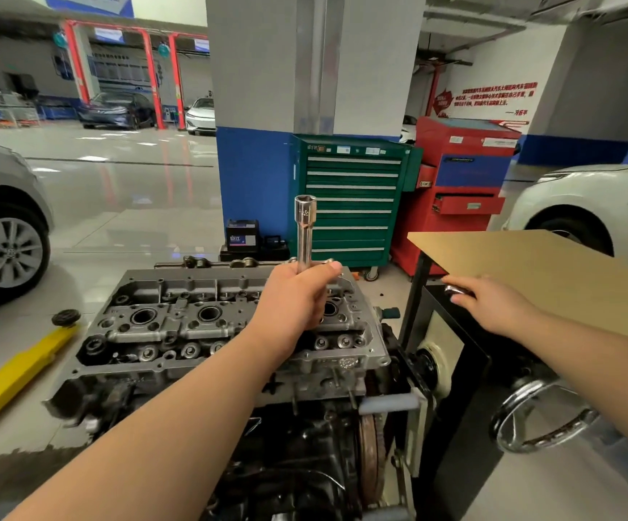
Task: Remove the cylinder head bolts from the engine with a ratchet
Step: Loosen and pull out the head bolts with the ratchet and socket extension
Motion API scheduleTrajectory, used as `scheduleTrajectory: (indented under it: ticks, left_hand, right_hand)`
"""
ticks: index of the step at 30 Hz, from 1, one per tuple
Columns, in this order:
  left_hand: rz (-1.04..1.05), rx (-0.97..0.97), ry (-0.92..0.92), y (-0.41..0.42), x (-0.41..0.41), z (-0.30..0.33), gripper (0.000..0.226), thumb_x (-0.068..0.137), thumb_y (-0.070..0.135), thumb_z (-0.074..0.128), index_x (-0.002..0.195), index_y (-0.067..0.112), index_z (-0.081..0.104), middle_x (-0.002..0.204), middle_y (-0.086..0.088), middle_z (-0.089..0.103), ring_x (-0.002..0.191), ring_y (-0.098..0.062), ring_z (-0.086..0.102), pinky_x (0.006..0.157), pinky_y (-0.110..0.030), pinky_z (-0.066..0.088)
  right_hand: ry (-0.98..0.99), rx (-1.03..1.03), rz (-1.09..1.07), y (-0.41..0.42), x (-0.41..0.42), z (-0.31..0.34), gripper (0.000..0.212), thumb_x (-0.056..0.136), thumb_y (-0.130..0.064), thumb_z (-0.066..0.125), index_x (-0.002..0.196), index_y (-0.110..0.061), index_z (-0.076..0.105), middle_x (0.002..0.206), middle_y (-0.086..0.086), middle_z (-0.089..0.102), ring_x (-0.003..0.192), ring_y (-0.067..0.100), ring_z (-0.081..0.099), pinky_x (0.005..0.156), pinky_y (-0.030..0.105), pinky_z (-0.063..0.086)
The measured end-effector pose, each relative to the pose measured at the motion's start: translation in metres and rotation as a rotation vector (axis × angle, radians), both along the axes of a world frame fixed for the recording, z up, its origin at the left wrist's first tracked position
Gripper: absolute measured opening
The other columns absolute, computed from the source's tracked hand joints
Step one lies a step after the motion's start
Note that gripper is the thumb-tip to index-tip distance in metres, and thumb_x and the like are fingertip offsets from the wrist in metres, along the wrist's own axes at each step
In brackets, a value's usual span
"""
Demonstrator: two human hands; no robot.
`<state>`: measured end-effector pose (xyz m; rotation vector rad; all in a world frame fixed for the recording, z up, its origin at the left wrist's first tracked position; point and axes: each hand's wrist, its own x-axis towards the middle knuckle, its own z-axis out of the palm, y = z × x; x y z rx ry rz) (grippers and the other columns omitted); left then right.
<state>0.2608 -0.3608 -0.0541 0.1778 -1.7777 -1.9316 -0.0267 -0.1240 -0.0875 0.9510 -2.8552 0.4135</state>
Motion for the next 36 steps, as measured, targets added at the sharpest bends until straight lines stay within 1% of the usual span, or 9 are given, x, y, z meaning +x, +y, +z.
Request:
scheduleTrajectory:
  ticks: [5,9,16,21,25,28,31,34,36]
  left_hand:
    - [0.010,-0.023,-0.016,0.001,0.001,0.002,0.049,0.092,0.035,0.067,0.048,0.026,0.047,0.049,0.006,0.034,0.042,-0.015,0.025,0.044,-0.023,0.026]
    - [0.030,-0.036,-0.028,0.001,0.002,0.001,0.049,0.091,0.036,0.068,0.049,0.026,0.043,0.049,0.006,0.034,0.043,-0.016,0.025,0.044,-0.024,0.026]
    - [0.028,-0.019,-0.070,0.003,0.006,0.008,0.055,0.097,0.035,0.066,0.048,0.026,0.043,0.049,0.005,0.034,0.044,-0.017,0.025,0.046,-0.025,0.027]
    - [0.101,-0.054,-0.021,0.010,0.011,0.035,0.056,0.102,0.036,0.059,0.050,0.026,0.043,0.048,0.005,0.036,0.042,-0.017,0.028,0.045,-0.026,0.030]
    - [0.081,0.011,0.122,0.000,0.018,0.084,0.058,0.101,0.036,0.060,0.047,0.025,0.042,0.047,0.005,0.033,0.041,-0.016,0.027,0.043,-0.024,0.030]
    - [0.063,0.007,0.118,-0.015,0.030,0.099,0.055,0.099,0.043,0.063,0.051,0.025,0.041,0.049,0.004,0.033,0.044,-0.017,0.028,0.044,-0.025,0.032]
    - [0.063,-0.011,0.097,-0.026,0.043,0.095,0.055,0.098,0.046,0.063,0.052,0.026,0.038,0.050,0.004,0.030,0.045,-0.018,0.026,0.045,-0.025,0.031]
    - [0.084,-0.036,0.071,-0.032,0.056,0.083,0.056,0.096,0.048,0.063,0.051,0.026,0.038,0.050,0.004,0.030,0.045,-0.018,0.027,0.044,-0.025,0.032]
    - [0.120,-0.060,0.051,-0.035,0.063,0.076,0.056,0.094,0.048,0.063,0.050,0.026,0.038,0.049,0.004,0.030,0.045,-0.018,0.027,0.044,-0.026,0.032]
  right_hand:
    - [0.103,0.135,-0.041,0.009,-0.002,-0.018,0.046,0.103,-0.053,0.051,0.148,-0.053,0.045,0.105,-0.008,0.043,0.092,0.015,0.050,0.072,0.032,0.045]
    - [0.127,0.214,-0.088,0.012,0.008,-0.016,0.045,0.101,-0.068,0.033,0.146,-0.063,0.034,0.119,-0.009,0.045,0.109,0.018,0.056,0.071,0.034,0.048]
    - [0.152,0.155,-0.104,-0.005,0.057,0.014,0.048,0.102,-0.055,0.045,0.149,-0.053,0.041,0.148,0.001,0.044,0.135,0.030,0.040,0.101,0.048,0.047]
    - [0.191,-0.249,0.209,-0.052,0.124,0.049,0.030,0.099,-0.033,0.060,0.129,-0.033,0.067,0.117,-0.012,0.061,0.119,0.018,0.053,0.093,0.035,0.042]
    - [-0.006,-0.366,0.472,-0.086,0.185,0.064,0.023,0.097,-0.033,0.065,0.118,-0.034,0.074,0.108,-0.027,0.065,0.109,-0.001,0.057,0.094,0.022,0.043]
    - [-0.141,-0.461,0.556,-0.107,0.214,0.071,0.023,0.097,-0.034,0.069,0.118,-0.035,0.076,0.106,-0.026,0.071,0.099,-0.010,0.063,0.080,0.003,0.042]
    - [-0.205,-0.481,0.599,-0.126,0.234,0.074,0.023,0.096,-0.039,0.070,0.116,-0.034,0.079,0.103,-0.022,0.075,0.096,-0.008,0.065,0.079,0.006,0.046]
    - [-0.188,-0.455,0.630,-0.142,0.248,0.069,0.018,0.095,-0.042,0.070,0.108,-0.036,0.081,0.096,-0.017,0.077,0.092,0.002,0.067,0.083,0.027,0.052]
    - [-0.200,-0.462,0.685,-0.152,0.254,0.061,0.012,0.095,-0.037,0.071,0.099,-0.035,0.082,0.081,-0.017,0.074,0.078,0.000,0.064,0.072,0.022,0.049]
